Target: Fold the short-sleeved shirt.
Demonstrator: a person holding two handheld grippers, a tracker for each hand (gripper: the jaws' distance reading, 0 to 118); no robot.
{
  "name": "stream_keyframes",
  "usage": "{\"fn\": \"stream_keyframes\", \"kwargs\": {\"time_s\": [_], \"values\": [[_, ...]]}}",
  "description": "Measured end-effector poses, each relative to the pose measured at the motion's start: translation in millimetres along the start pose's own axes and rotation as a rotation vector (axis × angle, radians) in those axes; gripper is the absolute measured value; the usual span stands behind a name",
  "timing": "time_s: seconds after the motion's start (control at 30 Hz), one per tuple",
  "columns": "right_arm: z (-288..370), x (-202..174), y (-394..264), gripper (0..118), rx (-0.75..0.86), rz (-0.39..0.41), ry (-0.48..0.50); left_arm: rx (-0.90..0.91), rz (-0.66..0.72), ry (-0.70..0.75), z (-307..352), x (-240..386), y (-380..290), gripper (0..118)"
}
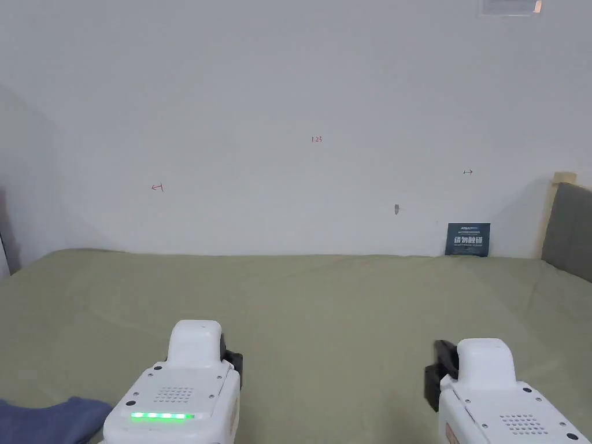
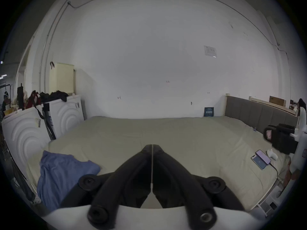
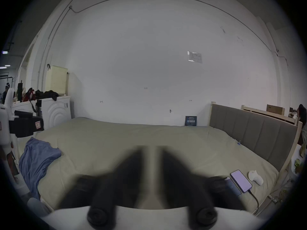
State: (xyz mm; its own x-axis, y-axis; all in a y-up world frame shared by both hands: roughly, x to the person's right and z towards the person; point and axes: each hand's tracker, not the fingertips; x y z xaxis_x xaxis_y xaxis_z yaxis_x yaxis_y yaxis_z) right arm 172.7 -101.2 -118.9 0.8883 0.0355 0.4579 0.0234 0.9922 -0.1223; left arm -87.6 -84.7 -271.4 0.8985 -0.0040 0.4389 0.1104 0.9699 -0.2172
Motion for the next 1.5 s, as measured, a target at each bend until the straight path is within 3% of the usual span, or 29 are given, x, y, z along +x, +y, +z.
{"fn": "stream_keyframes", "kwargs": {"time_s": [0.1,0.27,0.57,0.8,1.07,1.27,1.5], "values": [[1,4,0,2,-0.005,-0.028,0.004,-0.004,0.008,-0.024,-3,-1,0,0],[2,-2,2,1,-0.009,0.026,-0.018,0.005,-0.007,-0.018,-2,3,-3,0],[-9,-18,-1,1,-0.052,0.039,0.035,-0.012,-0.003,0.043,0,-19,-6,0],[-30,-91,-5,1,-0.051,0.053,0.24,-0.036,0.039,0.218,28,-92,-10,0],[-33,-182,-16,2,-0.083,0.0,0.469,-0.085,0.055,0.459,86,-183,-22,0],[-29,-206,-29,2,-0.1,0.022,0.551,-0.133,0.081,0.531,106,-217,-38,0],[-28,-207,-38,2,-0.128,0.056,0.564,-0.216,0.163,0.51,94,-236,-64,0]]}}
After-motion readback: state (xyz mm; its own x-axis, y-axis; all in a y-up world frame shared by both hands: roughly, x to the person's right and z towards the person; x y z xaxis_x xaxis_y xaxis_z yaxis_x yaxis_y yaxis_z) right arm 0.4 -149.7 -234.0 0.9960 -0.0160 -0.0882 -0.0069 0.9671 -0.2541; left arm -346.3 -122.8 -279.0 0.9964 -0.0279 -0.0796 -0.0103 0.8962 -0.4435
